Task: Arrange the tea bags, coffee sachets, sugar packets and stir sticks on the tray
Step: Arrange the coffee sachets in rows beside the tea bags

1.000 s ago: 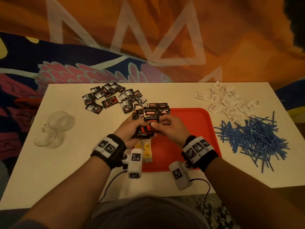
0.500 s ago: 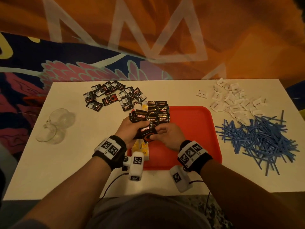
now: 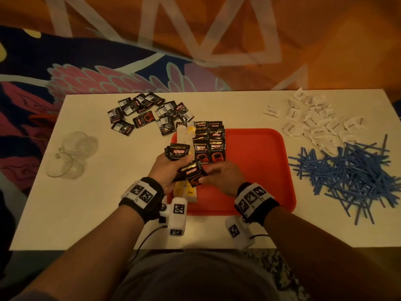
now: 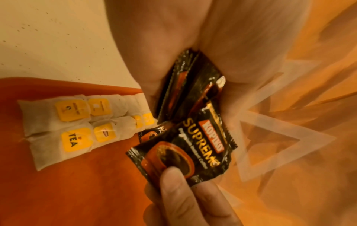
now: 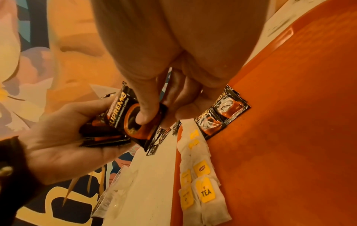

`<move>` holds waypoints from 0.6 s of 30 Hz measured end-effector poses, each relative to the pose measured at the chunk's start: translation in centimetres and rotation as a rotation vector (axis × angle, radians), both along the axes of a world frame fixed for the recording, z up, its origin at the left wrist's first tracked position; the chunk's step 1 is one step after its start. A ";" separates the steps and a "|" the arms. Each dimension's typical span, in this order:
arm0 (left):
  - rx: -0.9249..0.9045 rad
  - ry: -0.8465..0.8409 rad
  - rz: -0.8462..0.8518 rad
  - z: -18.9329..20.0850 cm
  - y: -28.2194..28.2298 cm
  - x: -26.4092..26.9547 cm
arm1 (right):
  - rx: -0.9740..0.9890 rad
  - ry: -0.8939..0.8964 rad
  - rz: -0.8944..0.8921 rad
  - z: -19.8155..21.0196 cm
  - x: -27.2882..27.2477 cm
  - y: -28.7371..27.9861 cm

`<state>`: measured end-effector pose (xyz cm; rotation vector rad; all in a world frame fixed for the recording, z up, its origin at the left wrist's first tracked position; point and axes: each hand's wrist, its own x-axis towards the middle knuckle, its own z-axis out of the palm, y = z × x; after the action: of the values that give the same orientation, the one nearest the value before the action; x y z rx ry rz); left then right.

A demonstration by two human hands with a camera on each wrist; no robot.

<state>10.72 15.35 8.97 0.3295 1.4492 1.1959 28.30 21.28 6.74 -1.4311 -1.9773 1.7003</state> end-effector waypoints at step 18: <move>-0.227 -0.125 0.354 -3.0 -5.4 -7.1 | -0.044 -0.379 -0.283 -8.4 -3.7 4.3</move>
<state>3.66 9.90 5.99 -0.1622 1.5548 1.2887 24.63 25.62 -1.64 -2.0628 -1.7923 1.4416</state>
